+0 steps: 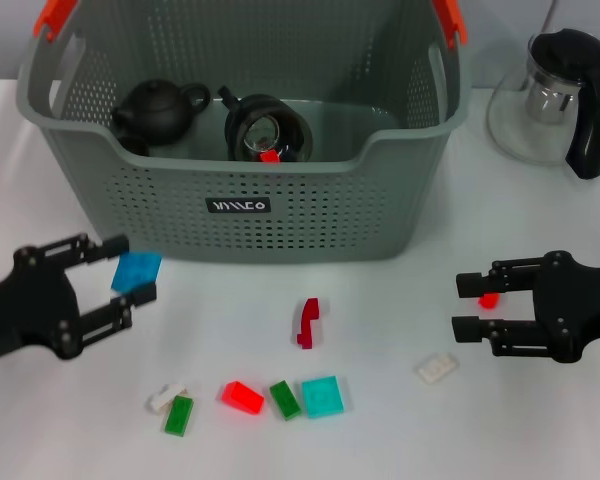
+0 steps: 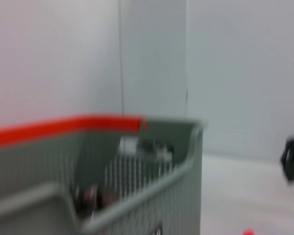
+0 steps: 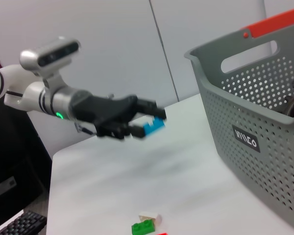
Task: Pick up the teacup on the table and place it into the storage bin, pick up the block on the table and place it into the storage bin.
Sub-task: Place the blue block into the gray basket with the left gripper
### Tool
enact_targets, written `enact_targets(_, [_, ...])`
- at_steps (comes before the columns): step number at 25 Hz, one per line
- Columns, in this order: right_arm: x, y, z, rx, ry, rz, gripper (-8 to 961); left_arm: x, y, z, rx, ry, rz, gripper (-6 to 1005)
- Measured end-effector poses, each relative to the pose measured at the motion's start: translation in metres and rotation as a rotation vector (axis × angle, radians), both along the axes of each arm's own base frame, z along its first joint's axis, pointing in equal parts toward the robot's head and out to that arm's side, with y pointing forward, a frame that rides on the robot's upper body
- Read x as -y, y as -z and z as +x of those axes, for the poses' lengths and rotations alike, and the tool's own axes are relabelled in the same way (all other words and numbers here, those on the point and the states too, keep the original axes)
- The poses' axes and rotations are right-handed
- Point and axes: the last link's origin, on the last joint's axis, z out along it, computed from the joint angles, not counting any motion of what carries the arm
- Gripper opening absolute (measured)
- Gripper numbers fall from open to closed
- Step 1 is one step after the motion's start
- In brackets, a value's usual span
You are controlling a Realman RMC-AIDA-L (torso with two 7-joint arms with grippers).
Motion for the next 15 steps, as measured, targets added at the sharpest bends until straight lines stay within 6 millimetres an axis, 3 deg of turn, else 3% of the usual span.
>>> enact_targets(7, [0.0, 0.001, -0.001, -0.003, -0.002, 0.0, 593, -0.022, -0.016, 0.036, 0.163, 0.104, 0.014, 573])
enact_targets(15, [0.0, 0.001, -0.001, -0.003, -0.001, 0.0, 593, -0.09, -0.029, 0.086, 0.16, 0.044, -0.082, 575])
